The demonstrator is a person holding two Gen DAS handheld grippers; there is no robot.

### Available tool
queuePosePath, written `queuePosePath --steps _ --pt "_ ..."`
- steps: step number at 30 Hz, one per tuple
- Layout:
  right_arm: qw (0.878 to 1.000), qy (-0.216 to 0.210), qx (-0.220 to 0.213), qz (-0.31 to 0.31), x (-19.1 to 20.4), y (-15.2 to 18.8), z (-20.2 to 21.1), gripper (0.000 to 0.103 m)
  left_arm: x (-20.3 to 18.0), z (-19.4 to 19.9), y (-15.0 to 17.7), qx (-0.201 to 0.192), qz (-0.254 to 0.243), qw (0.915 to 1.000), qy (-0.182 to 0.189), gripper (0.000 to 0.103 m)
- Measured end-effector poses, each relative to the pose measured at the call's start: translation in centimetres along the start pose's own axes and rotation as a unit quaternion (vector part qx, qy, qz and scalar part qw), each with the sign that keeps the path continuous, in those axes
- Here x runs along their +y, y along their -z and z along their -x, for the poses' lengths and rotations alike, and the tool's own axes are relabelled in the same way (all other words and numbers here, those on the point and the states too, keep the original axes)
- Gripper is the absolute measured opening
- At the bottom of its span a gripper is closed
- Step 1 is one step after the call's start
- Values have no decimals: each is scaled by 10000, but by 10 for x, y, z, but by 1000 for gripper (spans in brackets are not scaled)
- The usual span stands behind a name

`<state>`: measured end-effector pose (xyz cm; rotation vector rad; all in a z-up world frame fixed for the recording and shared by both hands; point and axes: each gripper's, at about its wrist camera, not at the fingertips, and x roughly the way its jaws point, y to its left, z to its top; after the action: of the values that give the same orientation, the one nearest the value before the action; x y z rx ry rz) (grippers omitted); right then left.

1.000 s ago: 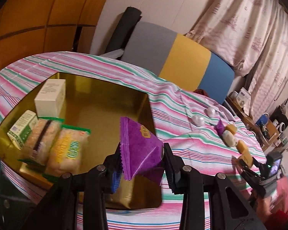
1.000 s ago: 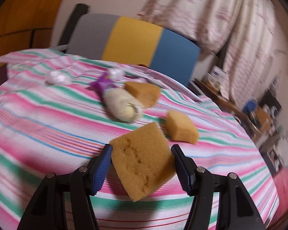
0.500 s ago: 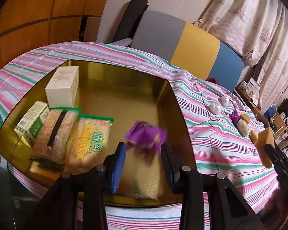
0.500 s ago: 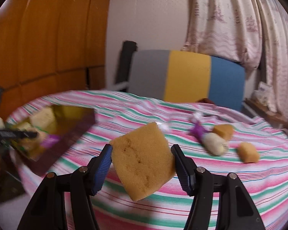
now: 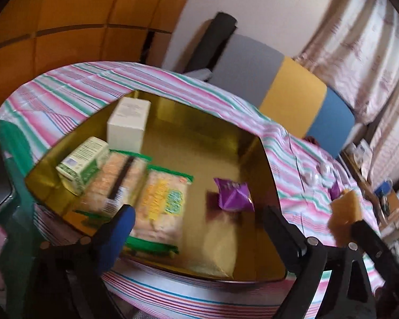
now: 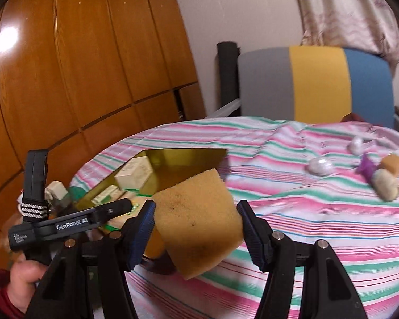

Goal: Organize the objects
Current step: 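Carry the purple candy and sponge cake over the gold tray with both grippers, then open the left gripper over the tray while the right releases the sponge cake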

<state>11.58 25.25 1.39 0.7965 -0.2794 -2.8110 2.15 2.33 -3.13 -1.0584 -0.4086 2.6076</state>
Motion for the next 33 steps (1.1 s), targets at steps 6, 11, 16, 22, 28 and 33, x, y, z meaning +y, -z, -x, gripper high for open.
queuePosePath --steps 6,11,16,22,28,33 --pt "9986 -241 434 197 33 -4 -34 63 16 21 -18 -511 188 9963 -670 103" --pt "9965 -231 714 365 52 -2 -63 66 32 31 -29 -667 516 9933 -795 103" --pt "9941 -178 1040 258 56 2 -87 70 40 32 -30 -613 755 9916 -849 103" --pt "9944 -259 1018 66 55 1 -92 82 41 30 -28 -589 798 9909 -909 103" --pt "9967 -256 739 -201 42 -5 -73 83 34 26 -24 -505 713 9925 -854 103" --pt "9978 -36 505 -421 25 -10 -55 83 23 24 -20 -433 580 9946 -747 103"
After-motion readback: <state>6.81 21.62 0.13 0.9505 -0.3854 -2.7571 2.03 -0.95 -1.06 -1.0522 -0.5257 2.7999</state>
